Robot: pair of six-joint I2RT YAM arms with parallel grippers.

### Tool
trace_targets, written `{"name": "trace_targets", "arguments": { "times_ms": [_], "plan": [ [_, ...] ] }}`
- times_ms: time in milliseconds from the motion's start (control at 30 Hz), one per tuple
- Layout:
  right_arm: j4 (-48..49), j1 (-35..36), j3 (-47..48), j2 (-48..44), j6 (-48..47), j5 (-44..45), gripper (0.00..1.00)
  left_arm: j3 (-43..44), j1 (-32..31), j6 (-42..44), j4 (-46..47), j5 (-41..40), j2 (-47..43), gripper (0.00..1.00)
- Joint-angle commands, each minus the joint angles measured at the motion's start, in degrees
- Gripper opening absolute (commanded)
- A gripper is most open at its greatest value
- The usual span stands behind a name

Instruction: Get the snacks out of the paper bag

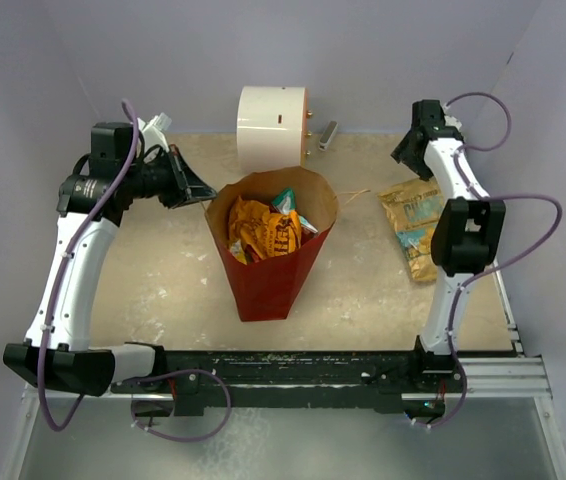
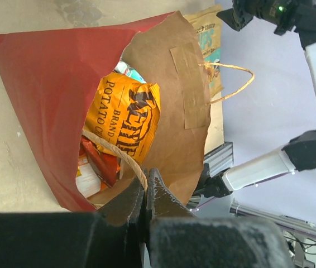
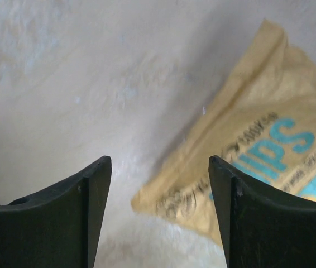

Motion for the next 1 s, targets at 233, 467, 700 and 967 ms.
{"name": "trace_targets", "arguments": {
  "times_ms": [233, 467, 700, 967],
  "plan": [
    [3.8, 2.9, -26.2, -33.4, -11.1, -27.3, 0.73, -0.6, -0.5, -8.5, 7.1, 1.4, -2.0, 0.00],
    [6.2, 8.8, -28.9, -48.6, -11.0, -37.5, 0.74, 0.9, -0.5, -8.6, 6.9, 1.0, -1.8, 0.00],
    [3.1, 17.0, -21.2, -46.7, -13.3, -43.3, 0.75, 1.4, -0.5, -9.2, 9.8, 1.1, -3.1, 0.00],
    [-2.9, 27.8, -16.7, -38.4, -17.5, -35.4, 0.74, -1.5, -0.5, -8.0, 10.6, 2.1, -5.0, 0.00]
  ]
}}
